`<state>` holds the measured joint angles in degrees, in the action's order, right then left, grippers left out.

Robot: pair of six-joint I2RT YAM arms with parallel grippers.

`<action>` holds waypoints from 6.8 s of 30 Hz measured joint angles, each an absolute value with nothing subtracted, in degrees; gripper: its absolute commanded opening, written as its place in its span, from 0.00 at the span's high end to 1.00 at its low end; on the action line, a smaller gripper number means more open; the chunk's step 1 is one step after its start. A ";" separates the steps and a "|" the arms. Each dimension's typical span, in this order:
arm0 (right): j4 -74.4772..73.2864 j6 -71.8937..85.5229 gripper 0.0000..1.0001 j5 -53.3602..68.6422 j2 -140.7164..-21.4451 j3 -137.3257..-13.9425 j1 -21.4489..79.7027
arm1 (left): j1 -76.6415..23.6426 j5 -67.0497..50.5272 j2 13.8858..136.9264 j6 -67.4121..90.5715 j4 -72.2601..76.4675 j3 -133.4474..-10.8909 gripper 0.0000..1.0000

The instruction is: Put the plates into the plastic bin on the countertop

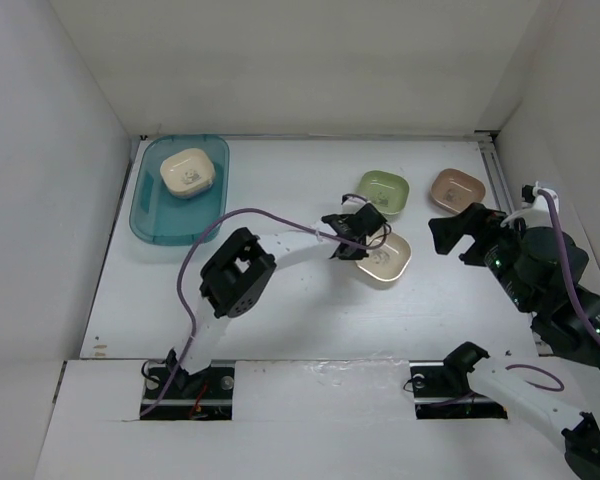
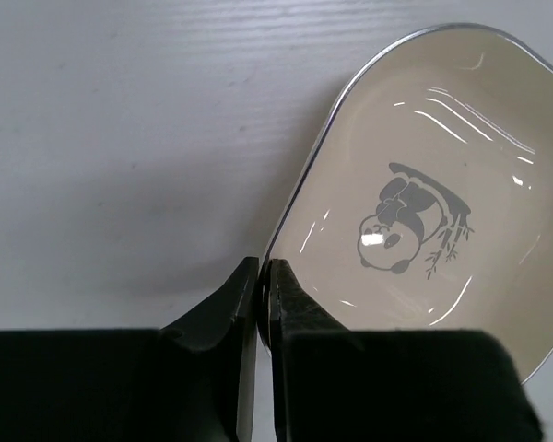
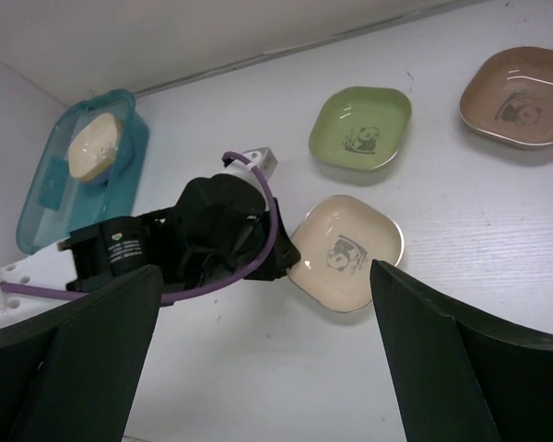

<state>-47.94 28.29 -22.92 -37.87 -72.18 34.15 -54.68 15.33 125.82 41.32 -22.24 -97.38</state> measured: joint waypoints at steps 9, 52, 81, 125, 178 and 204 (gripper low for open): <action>-47.53 28.27 0.00 -21.34 -37.87 -72.18 34.13 | -47.46 20.01 103.98 41.98 -27.99 -78.61 1.00; -39.35 25.54 0.00 -16.12 -42.76 -64.75 34.15 | -14.39 7.88 110.67 41.28 -23.64 -103.31 0.00; -39.18 27.86 0.00 -18.65 -43.38 -66.37 33.71 | -38.89 7.03 151.02 27.66 -18.17 -135.57 0.84; -15.07 31.88 0.00 5.58 -77.01 -65.58 0.91 | 10.63 7.44 109.67 46.39 -15.79 -87.15 0.00; -34.41 29.78 1.00 -13.67 -106.04 -95.31 14.61 | -36.12 2.83 110.72 31.07 -27.70 -105.14 0.00; -31.88 28.75 0.00 -11.60 -93.43 -87.68 21.23 | -17.50 7.18 108.75 34.98 -27.64 -102.91 1.00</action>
